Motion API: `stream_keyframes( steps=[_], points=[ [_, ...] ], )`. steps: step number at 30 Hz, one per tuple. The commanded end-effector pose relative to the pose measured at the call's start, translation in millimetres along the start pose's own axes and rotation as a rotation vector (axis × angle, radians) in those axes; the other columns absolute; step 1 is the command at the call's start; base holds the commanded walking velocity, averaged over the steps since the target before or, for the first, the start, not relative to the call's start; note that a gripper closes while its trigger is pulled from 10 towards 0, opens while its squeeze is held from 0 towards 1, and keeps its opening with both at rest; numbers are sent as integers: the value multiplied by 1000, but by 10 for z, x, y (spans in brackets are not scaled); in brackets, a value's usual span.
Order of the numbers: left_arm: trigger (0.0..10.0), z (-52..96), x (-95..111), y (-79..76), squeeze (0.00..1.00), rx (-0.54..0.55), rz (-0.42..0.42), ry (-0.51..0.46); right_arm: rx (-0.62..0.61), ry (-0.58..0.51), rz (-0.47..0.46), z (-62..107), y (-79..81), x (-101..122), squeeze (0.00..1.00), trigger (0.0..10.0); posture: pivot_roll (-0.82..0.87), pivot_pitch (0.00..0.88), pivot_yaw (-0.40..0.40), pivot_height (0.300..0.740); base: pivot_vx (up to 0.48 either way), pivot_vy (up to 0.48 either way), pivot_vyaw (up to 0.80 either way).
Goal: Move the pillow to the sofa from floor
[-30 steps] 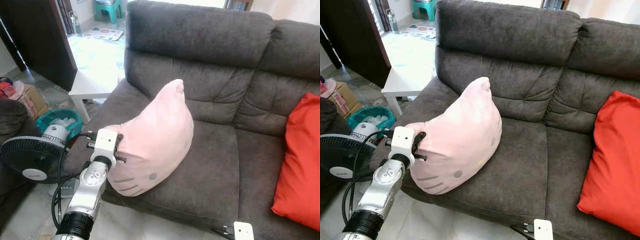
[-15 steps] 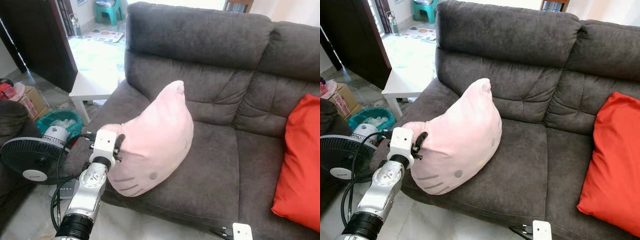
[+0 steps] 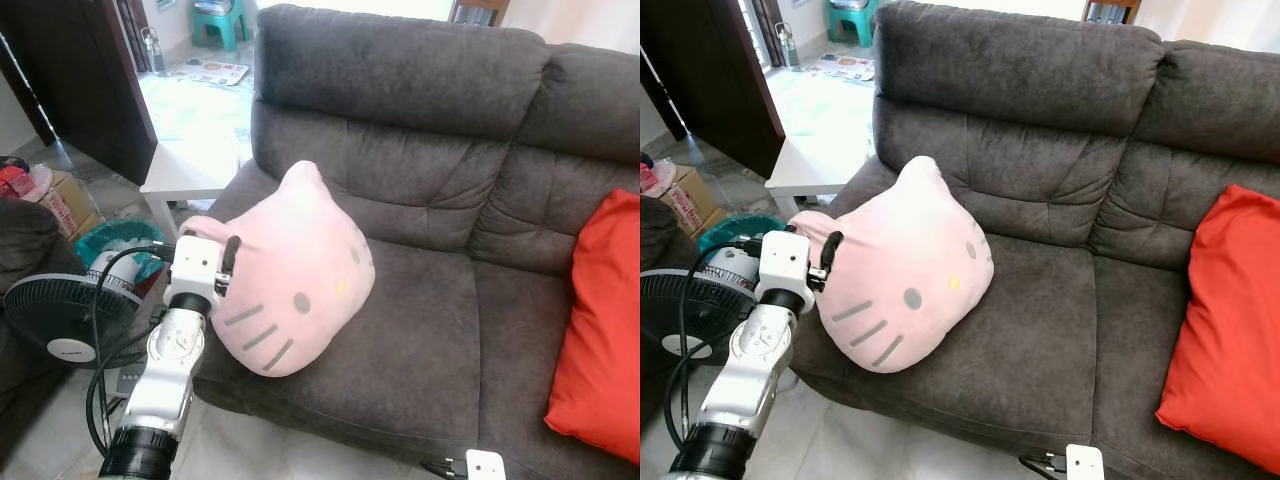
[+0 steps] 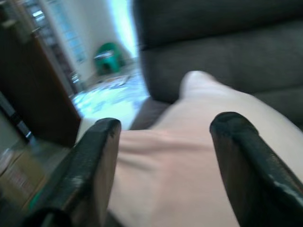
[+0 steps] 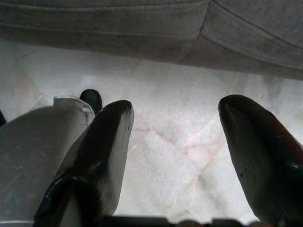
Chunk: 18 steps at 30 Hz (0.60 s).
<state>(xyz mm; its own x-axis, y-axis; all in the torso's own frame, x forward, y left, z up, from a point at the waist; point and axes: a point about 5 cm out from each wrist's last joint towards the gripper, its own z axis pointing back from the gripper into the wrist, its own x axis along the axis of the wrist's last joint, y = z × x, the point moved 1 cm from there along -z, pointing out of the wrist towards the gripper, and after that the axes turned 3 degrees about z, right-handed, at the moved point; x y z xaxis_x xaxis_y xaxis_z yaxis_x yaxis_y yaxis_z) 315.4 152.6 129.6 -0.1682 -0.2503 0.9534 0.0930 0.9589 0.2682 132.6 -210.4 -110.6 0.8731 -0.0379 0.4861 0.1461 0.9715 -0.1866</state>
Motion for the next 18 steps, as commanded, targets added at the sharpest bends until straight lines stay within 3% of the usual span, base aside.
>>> stream_keyframes(
  steps=[1, 9, 11, 15, 18],
  points=[
    [10000, 46, 73, -165, 0, -106, -49, -49, -5, 1, -8, 2, -28, -16, 0, 10000, 123, 64, -61, 740, 0, 0, 0],
    [10000, 195, -167, -205, 0, -137, -67, 50, -8, 3, -19, 4, -36, -28, 0, 10000, 125, 73, -52, 740, 0, 0, 0],
    [10000, 276, -256, -154, 0, -101, -113, 79, -10, 0, -31, 5, -36, -27, 0, 10000, 119, 77, -46, 740, 0, 0, 0],
    [10000, 391, -273, 58, 0, 81, -124, 97, -11, -9, -55, 5, -45, -19, 0, 10000, 120, 77, -44, 740, 0, 0, 0],
    [10000, 423, -266, 89, 0, 104, -136, 94, -10, -11, -56, 5, -45, -17, 0, 10000, 125, 78, -44, 740, 0, 0, 0]
  ],
)
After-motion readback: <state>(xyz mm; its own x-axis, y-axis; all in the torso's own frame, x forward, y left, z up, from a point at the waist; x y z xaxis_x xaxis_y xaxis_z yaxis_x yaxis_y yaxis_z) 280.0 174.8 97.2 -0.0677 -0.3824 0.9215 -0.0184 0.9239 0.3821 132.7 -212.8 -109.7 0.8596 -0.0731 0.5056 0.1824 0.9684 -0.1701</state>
